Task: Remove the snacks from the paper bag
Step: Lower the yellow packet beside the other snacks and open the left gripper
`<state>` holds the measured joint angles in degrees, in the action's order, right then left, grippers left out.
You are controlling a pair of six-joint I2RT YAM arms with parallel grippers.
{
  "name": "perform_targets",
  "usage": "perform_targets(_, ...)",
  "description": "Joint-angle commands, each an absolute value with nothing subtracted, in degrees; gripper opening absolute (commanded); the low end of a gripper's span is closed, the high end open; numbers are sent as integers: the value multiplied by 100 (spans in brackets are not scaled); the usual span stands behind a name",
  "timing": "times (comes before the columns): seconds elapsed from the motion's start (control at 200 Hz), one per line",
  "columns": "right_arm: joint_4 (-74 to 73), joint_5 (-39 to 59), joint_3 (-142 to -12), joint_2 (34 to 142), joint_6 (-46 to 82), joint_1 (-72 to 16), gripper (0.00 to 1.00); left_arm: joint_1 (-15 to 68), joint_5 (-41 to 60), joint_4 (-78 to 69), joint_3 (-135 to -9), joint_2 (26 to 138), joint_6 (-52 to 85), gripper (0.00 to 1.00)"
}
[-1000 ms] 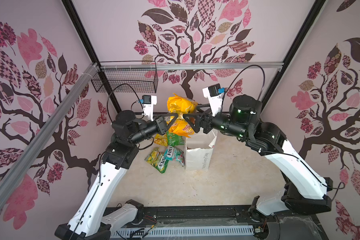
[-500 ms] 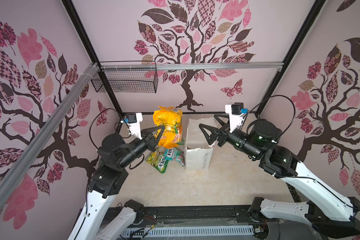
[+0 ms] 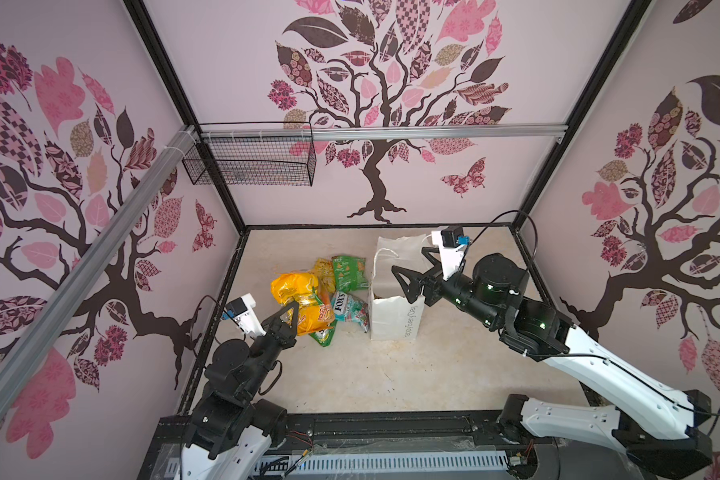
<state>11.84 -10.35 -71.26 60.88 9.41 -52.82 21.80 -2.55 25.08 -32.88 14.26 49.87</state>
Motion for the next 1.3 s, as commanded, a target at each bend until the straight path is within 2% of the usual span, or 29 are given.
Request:
perform_targets(0.0, 1142, -1077, -7086, 6101, 984, -5300, 100, 2200, -671, 2117, -2806, 975, 6026, 0)
perform_targets(0.46, 1292, -1190, -6719, 5854, 1098, -5298, 100, 2198, -1316, 2501, -1191, -32, 7829, 0)
perform_targets(0.685, 1308, -1187, -6737, 5855, 1096, -5299, 100, 2199, -1570, 3129, -1179, 161, 8308, 0)
perform_targets(0.935, 1364, -1185, -6784, 5867, 1101, -5296, 100, 2197, -1293, 2930, -917, 529, 8754, 0)
perform_targets(1.155, 1380, -1163, -6844, 5911, 1126, -5291, 100, 2206, -1532, 3183, -1347, 763, 8179, 36)
perform_targets(1.295, 1360, -1175, -6922, 5929, 1120, -5291, 100, 2199, -1864, 3592, -1762, 963, 7938, 55)
